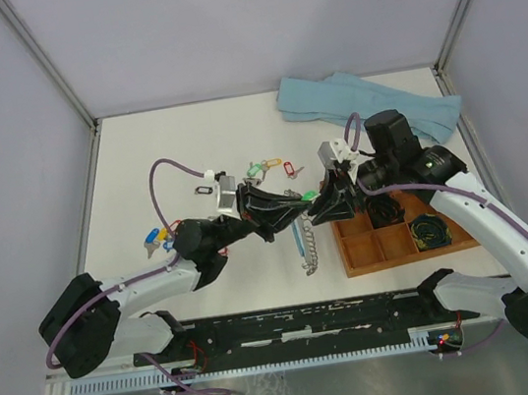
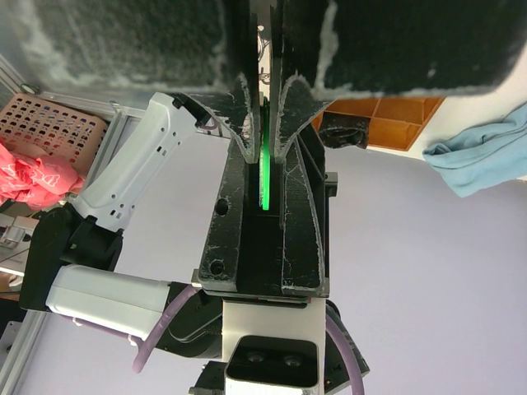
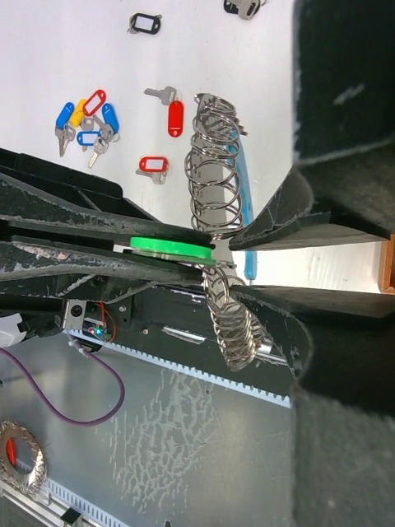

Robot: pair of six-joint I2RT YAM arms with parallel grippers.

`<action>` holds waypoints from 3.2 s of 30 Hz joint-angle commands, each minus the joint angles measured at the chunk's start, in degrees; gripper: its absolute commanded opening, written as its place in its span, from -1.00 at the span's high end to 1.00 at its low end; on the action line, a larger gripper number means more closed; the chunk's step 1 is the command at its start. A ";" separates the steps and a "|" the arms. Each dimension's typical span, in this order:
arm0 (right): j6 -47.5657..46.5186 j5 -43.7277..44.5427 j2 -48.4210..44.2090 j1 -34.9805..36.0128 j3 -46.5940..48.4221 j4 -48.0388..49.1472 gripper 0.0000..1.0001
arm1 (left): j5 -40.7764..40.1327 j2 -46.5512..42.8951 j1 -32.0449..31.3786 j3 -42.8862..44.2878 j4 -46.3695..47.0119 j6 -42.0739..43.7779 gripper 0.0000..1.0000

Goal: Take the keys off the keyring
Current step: Remove the key from the keyring.

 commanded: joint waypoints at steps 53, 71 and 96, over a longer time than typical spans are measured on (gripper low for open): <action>9.25 1.35 -1.13 -0.40 2.39 3.87 0.52 | -0.62 0.26 -0.23 3.44 4.85 -3.33 0.94; 22.67 -6.87 -1.15 -2.27 -1.07 17.91 0.99 | -11.43 0.12 -0.21 -5.91 21.17 -10.58 0.94; 23.35 -2.49 -1.31 -3.33 -9.30 23.92 0.95 | -16.86 -2.70 0.38 -8.59 17.47 -8.14 0.94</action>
